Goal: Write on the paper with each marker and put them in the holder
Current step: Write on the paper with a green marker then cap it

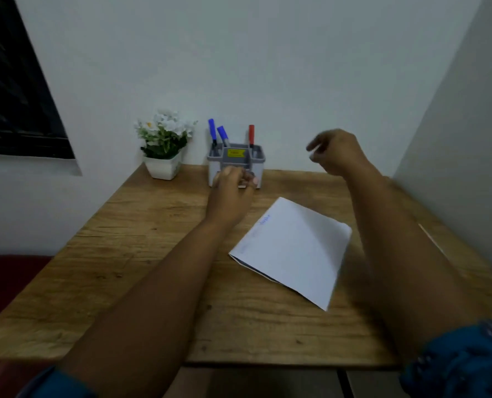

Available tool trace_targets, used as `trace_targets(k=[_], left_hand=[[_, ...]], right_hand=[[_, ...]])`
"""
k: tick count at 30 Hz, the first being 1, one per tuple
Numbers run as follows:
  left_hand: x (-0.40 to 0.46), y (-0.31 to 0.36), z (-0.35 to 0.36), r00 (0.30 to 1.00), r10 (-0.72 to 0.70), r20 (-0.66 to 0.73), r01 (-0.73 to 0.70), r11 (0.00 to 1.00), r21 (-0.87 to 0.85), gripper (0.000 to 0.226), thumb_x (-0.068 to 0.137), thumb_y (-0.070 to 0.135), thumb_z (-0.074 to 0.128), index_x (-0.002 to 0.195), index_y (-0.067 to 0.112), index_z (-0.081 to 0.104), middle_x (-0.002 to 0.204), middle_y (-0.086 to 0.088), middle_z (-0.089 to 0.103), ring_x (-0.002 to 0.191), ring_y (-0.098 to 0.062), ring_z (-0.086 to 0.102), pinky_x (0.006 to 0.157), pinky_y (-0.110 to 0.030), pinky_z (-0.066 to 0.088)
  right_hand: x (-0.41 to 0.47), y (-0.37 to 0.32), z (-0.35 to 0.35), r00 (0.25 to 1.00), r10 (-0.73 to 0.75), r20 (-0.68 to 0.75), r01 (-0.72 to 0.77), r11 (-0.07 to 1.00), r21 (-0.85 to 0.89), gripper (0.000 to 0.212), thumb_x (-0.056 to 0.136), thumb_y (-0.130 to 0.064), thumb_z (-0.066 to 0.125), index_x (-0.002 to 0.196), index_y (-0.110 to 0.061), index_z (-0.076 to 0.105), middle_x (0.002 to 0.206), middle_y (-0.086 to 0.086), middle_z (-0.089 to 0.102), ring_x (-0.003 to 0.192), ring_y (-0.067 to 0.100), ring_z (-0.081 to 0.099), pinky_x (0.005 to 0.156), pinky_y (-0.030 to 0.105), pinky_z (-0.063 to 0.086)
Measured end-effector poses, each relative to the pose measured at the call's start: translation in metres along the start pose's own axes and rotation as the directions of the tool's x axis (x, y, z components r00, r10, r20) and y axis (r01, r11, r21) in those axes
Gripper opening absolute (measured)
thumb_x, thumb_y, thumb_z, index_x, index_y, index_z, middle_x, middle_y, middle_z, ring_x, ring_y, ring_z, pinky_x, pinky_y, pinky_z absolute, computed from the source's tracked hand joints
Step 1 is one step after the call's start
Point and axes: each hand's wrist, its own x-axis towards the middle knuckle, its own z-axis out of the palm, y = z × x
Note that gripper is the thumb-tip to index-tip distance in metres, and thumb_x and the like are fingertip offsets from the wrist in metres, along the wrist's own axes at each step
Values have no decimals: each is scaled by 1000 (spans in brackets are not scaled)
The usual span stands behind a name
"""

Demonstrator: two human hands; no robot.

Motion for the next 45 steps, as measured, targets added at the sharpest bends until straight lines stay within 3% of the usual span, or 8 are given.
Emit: trace_targets(k=[5, 19, 24, 28, 31, 36, 40, 45], left_hand=[[-21, 27, 23, 986, 17, 164, -25, 999, 46, 28, 95, 38, 54, 84, 12, 59, 95, -5, 55, 97, -26, 52, 74, -30, 38], [-29, 33, 30, 990, 55, 130, -66, 995, 78, 15, 91, 36, 60, 87, 22, 58, 94, 6, 53, 101, -18, 49, 77, -28, 36], [-30, 41, 30, 984, -54, 169, 76, 989, -130, 10, 94, 32, 58, 97, 23, 59, 99, 2, 63, 80, -1, 58, 65, -18, 46], [-30, 53, 28, 926, -247, 286, 361, 800, -480, 30, 98, 45, 45, 112, 23, 59, 111, -1, 67, 88, -5, 65, 69, -18, 52], [-28, 56, 22, 872, -312, 377, 489, 532, -691, 34, 103, 35, 37, 121, 13, 56, 104, -2, 69, 97, -11, 65, 91, -33, 49], [-20, 51, 9, 845, -399, 356, 484, 288, -826, 22, 104, 16, 39, 98, 8, 58, 72, 2, 71, 73, -9, 70, 77, -32, 54], [-16, 47, 10, 855, -409, 320, 456, 299, -838, 25, 104, 16, 36, 87, 11, 53, 59, 7, 66, 61, -5, 66, 66, -27, 52], [4, 21, -11, 799, -594, 91, 391, 398, -830, 21, 104, 20, 30, 97, 15, 49, 83, -3, 75, 85, -14, 71, 75, -28, 53]], right_hand=[[-66, 88, -45, 899, 412, 147, -317, 846, -429, 27, 89, -11, 65, 114, -2, 69, 121, 17, 65, 110, 29, 62, 97, 35, 50], [-93, 90, -8, 897, 408, 173, -321, 868, -379, 23, 87, -22, 70, 76, -13, 52, 75, 4, 56, 74, 18, 58, 54, 27, 43], [-84, 60, -11, 959, 208, 194, -184, 974, -133, 27, 99, -31, 51, 101, -7, 63, 94, 9, 64, 77, 19, 56, 64, 31, 44], [-90, 5, -2, 931, -48, 363, -86, 935, 344, 16, 104, -29, 41, 96, -18, 48, 94, 9, 68, 84, 23, 69, 74, 34, 56], [-93, -27, 19, 900, -179, 398, 64, 956, 285, 20, 105, -30, 39, 85, -31, 43, 81, -6, 58, 70, 6, 54, 58, 16, 42], [-84, -51, 42, 934, -226, 277, 209, 974, 89, 24, 106, -33, 34, 86, -22, 40, 70, -7, 45, 63, 5, 42, 52, 26, 27], [-76, -59, 48, 934, -253, 251, 241, 967, 78, 29, 105, -32, 37, 75, -31, 41, 71, -11, 48, 65, 7, 46, 52, 24, 28], [-74, -39, 43, 872, -288, 395, 279, 957, 81, 39, 104, -33, 42, 142, -26, 47, 118, 3, 62, 96, 16, 56, 80, 28, 41]])
